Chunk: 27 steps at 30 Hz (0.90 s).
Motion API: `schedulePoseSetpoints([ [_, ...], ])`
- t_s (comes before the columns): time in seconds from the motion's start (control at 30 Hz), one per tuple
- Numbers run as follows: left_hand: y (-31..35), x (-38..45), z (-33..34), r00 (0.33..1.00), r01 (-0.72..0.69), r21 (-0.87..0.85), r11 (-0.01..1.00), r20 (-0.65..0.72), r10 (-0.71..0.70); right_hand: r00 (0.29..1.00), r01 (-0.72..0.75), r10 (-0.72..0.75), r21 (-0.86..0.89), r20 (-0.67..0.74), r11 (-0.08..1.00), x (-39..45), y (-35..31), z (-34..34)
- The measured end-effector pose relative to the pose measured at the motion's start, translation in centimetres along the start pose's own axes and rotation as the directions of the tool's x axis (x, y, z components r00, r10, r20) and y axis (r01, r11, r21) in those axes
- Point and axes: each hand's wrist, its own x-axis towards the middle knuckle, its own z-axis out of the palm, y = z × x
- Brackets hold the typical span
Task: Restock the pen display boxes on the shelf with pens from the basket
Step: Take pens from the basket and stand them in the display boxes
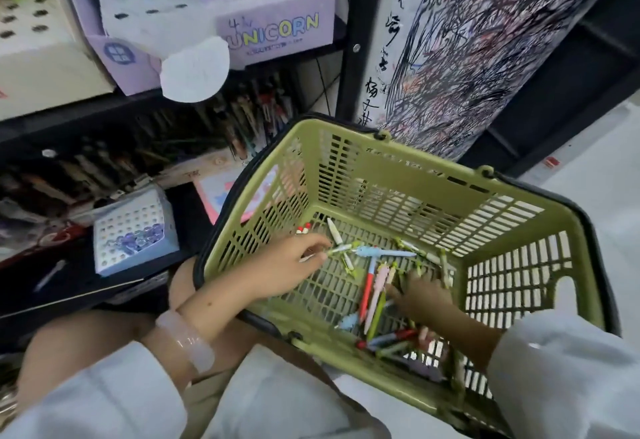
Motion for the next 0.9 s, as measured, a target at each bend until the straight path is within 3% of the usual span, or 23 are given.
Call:
schedulePoseSetpoints([
  [0.13,-0.2,0.2,0.4,0.998,0.028,-0.002,1.0,0.059,-0.028,0.997,-0.037,0.033,0.053,0.073,0.998,-1.0,-3.6,1.1],
  [0.23,-0.3,0.4,0.5,0.998,0.031,-0.011,0.999,0.055,-0.03,0.997,-0.057,0.06,-0.06,0.046,0.997,-1.5,-3.9,1.4],
  [0.37,-0.5,0.5,0.6,0.997,0.033,-0.03,0.999,0.064,-0.031,0.999,0.034,-0.035,-0.202,0.0,0.979,-1.0,-3.9,1.0],
  [0.43,-0.6,0.5,0.6,0.997,0.041,-0.032,0.999,0.072,-0.039,0.998,0.036,-0.03,-0.109,0.056,0.993,-1.0,-4.5,1.1],
  [0.53,-0.9,0.5,0.7,0.996,0.056,-0.042,0.998,0.075,-0.052,0.986,-0.089,0.076,0.077,0.151,0.993,-1.2,-5.4,1.3],
  [0.7,-0.9,0.5,0.9,0.995,0.056,-0.055,0.997,0.088,-0.051,0.989,-0.048,0.049,-0.008,0.139,0.999,-0.4,-6.2,0.8],
  [0.9,-0.9,0.4,0.9,0.994,0.059,-0.045,0.997,0.09,-0.055,0.993,-0.053,0.045,0.072,0.111,0.996,0.2,-10.8,0.5],
])
